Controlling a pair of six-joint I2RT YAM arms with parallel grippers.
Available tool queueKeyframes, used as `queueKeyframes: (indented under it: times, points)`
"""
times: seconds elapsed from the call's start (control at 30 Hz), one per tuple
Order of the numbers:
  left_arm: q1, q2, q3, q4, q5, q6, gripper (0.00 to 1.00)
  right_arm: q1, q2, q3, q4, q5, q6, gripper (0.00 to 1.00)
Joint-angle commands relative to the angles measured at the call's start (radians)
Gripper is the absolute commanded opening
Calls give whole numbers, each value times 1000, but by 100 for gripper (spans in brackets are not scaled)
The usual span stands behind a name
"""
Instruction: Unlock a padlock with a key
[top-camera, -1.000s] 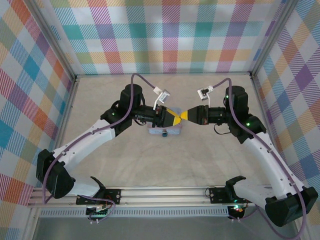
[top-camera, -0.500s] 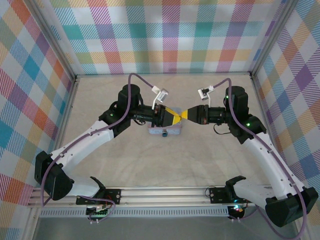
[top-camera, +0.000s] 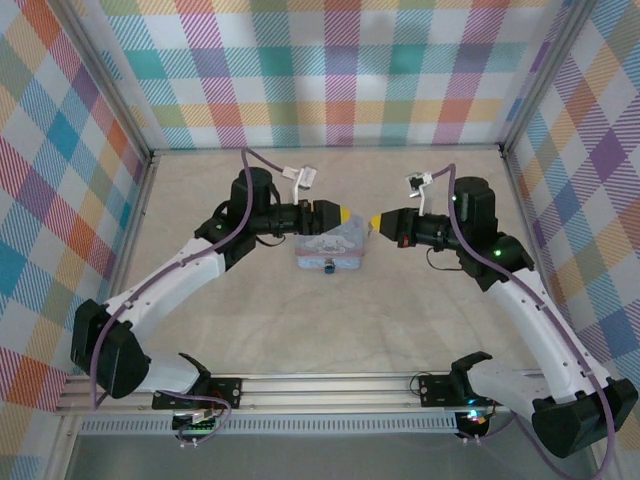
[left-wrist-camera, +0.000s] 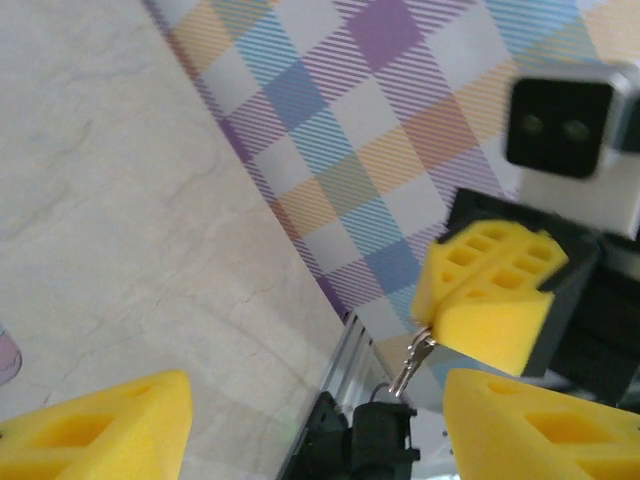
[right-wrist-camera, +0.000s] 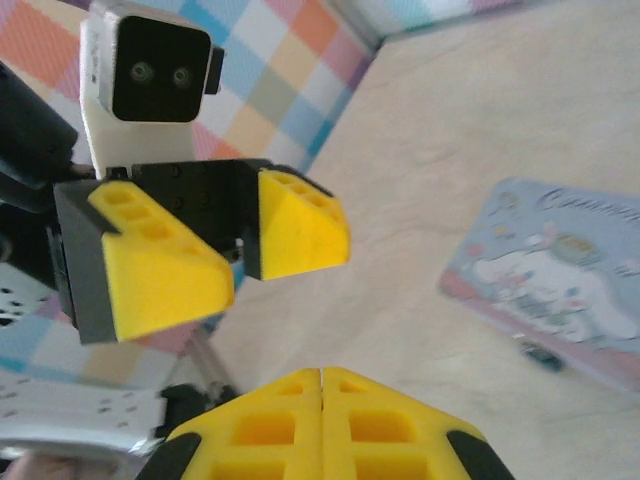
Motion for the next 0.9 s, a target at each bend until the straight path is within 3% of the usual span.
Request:
queueKeyframes:
  times: [0.0,0.3,0.47,0.87]
  points:
    - [15,64,35,22,16,-178,67,11,-25,-31,63,176,-150,0]
    - [17,141,120,127,123,-475,70,52,-91,-156,398,324,-451,0]
    - [16,176,100,375,187,-752,71,88,-129,-204,523,323,-611,0]
    - [-41,232,178,427,263,-884,60,188,-145,-220,575,336,-782,0]
